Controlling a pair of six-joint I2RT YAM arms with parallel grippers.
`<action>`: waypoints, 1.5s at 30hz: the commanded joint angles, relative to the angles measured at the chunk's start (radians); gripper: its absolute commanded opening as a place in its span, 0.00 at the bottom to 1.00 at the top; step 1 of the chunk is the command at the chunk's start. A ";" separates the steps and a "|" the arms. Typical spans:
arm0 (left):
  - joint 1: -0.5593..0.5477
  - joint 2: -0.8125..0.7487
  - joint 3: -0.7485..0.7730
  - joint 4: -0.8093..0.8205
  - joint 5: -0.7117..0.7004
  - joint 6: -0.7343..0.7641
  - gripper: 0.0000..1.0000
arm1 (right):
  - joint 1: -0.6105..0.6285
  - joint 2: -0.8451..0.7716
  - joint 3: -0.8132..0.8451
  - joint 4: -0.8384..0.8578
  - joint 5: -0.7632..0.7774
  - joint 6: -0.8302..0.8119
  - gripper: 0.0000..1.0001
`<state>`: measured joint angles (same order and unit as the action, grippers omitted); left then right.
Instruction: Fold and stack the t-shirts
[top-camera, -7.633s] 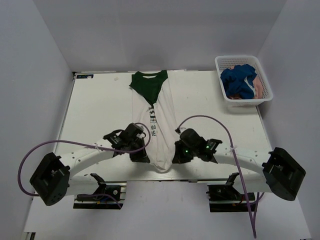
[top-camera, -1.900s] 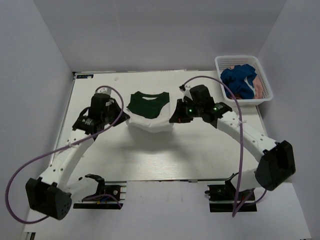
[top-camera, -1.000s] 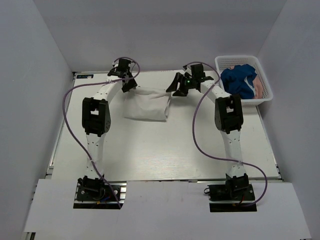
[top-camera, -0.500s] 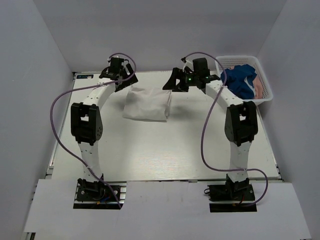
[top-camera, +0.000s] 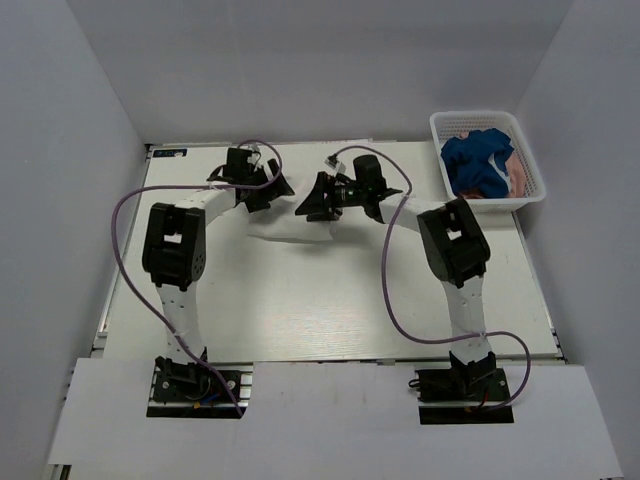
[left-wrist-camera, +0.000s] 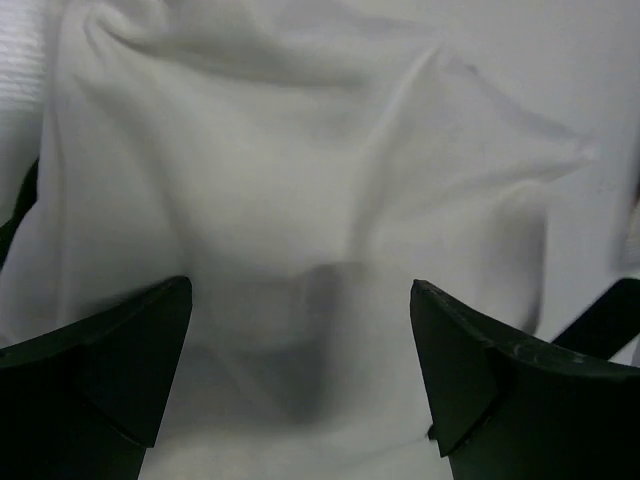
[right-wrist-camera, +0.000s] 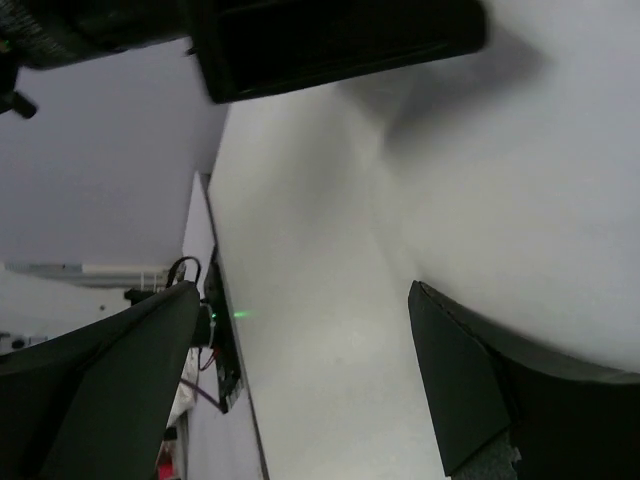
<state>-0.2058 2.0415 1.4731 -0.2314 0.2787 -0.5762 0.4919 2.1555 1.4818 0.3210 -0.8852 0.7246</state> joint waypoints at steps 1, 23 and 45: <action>0.005 0.058 0.010 -0.019 0.105 -0.001 1.00 | -0.035 0.076 0.005 0.063 0.074 0.052 0.91; 0.014 -0.158 -0.002 -0.160 -0.251 0.214 1.00 | -0.019 -0.201 0.164 -0.350 0.189 -0.448 0.91; 0.051 0.269 0.403 -0.410 -0.337 0.286 0.34 | -0.032 -0.479 -0.093 -0.514 0.328 -0.541 0.91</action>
<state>-0.1741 2.2997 1.8622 -0.6010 -0.0700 -0.3199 0.4702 1.7313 1.3888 -0.1879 -0.5934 0.2085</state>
